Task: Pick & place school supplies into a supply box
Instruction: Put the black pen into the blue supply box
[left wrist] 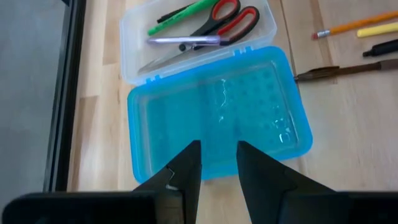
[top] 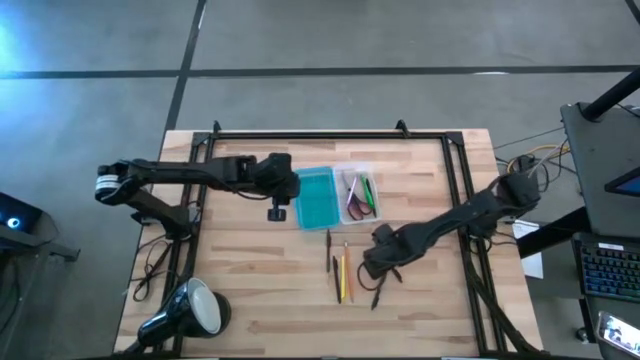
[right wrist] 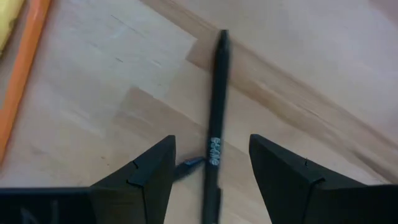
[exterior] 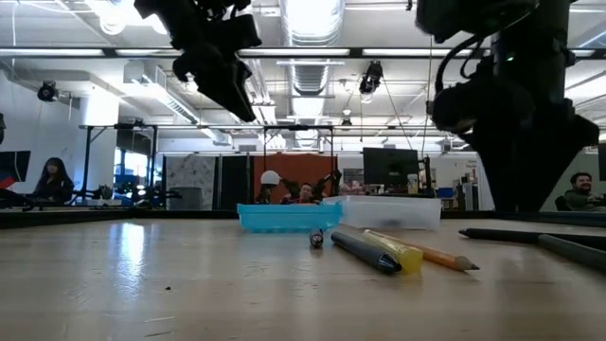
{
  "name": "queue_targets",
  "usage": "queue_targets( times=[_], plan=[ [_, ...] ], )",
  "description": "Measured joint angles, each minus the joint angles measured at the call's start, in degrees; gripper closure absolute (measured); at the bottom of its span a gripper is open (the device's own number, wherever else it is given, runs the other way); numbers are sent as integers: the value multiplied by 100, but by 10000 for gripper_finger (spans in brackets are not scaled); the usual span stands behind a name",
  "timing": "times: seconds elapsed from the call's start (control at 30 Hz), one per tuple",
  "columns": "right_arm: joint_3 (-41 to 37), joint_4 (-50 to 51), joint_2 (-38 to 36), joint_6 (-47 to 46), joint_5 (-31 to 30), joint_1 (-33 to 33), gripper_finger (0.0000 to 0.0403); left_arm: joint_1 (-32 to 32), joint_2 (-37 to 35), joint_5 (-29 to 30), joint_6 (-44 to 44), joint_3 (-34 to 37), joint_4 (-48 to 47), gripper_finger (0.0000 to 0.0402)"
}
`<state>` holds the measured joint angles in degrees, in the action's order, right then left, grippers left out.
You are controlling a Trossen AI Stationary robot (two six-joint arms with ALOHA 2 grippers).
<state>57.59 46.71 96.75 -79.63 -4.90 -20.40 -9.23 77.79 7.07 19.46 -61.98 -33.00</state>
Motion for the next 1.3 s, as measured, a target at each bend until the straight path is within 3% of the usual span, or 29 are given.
queue_targets(
  times=[0.4,0.83,1.0,1.2,1.3],
  plan=[
    [-39,-85,483,-5,289,0,221,-4,-1,9,154,36,3,315],
    [-235,-356,534,310,230,0,357,-13,-1,11,162,41,1,315],
    [-309,-410,529,368,179,0,383,-13,1,9,14,40,1,315],
    [-368,-441,231,330,-205,-13,386,-20,91,31,-181,42,30,315],
    [-465,-363,-111,291,-712,54,388,-20,164,33,-188,42,116,315]
  ],
)
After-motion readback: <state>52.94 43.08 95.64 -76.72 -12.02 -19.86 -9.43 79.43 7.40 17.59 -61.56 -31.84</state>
